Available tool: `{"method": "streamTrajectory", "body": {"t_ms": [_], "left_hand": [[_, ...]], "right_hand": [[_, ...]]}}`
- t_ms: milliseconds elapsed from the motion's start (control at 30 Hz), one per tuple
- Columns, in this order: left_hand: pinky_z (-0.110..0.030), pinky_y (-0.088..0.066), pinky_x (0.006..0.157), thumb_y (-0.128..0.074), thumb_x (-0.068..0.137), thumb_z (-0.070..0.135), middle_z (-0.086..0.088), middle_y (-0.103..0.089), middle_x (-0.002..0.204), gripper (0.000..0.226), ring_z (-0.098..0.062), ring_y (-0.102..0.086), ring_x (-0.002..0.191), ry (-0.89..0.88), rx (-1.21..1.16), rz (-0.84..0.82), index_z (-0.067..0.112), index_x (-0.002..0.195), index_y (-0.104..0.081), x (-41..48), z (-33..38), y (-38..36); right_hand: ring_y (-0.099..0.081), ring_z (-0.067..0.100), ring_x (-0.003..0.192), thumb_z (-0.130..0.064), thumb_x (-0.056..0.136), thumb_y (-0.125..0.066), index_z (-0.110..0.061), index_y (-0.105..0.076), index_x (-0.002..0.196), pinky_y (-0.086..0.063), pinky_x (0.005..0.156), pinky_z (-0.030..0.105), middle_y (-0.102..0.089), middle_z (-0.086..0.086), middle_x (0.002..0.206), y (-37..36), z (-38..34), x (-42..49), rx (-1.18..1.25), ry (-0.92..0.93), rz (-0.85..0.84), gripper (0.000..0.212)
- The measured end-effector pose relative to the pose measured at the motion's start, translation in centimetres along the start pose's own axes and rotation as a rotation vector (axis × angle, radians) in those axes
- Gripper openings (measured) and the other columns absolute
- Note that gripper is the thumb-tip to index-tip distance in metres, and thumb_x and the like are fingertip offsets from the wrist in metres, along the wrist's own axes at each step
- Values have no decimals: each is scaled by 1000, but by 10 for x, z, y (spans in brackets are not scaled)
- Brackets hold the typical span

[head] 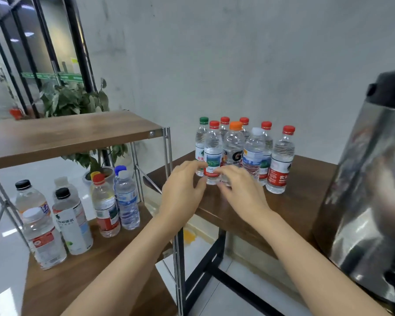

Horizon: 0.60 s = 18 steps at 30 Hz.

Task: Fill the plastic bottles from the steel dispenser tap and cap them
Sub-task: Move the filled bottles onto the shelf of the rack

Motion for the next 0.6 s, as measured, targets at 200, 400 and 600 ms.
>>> {"method": "streamTrajectory", "body": {"t_ms": [200,400,600], "left_hand": [[-38,-50,89,-62,95,20,6,-64,124,31,-18,-58,109,-48,-28,-20,24,126,-62,54,17,-30],[-44,-48,90,-63,92,16,-5,-62,125,33,-27,-54,116,-93,73,-32,17,126,-60,114,12,-61],[-39,-44,85,-63,94,25,-6,-46,140,50,-29,-44,123,-67,260,-79,17,140,-46,166,-4,-90]], "right_hand": [[-50,20,123,-26,98,-59,-29,-57,133,-46,83,36,-59,-8,133,31,42,41,-60,-107,81,35],[-42,26,131,-25,97,-61,-26,-47,142,-46,90,39,-51,0,141,44,75,79,-173,-184,91,47],[-30,31,137,-26,95,-63,-26,-37,148,-48,95,44,-34,5,152,39,103,108,-281,-248,79,58]]}}
Point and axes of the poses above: each hand's wrist, its own x-axis towards the middle knuckle, its own y-axis out of the back of the hand, z = x × y, the point moved 6 cm from there along x, towards the middle knuckle
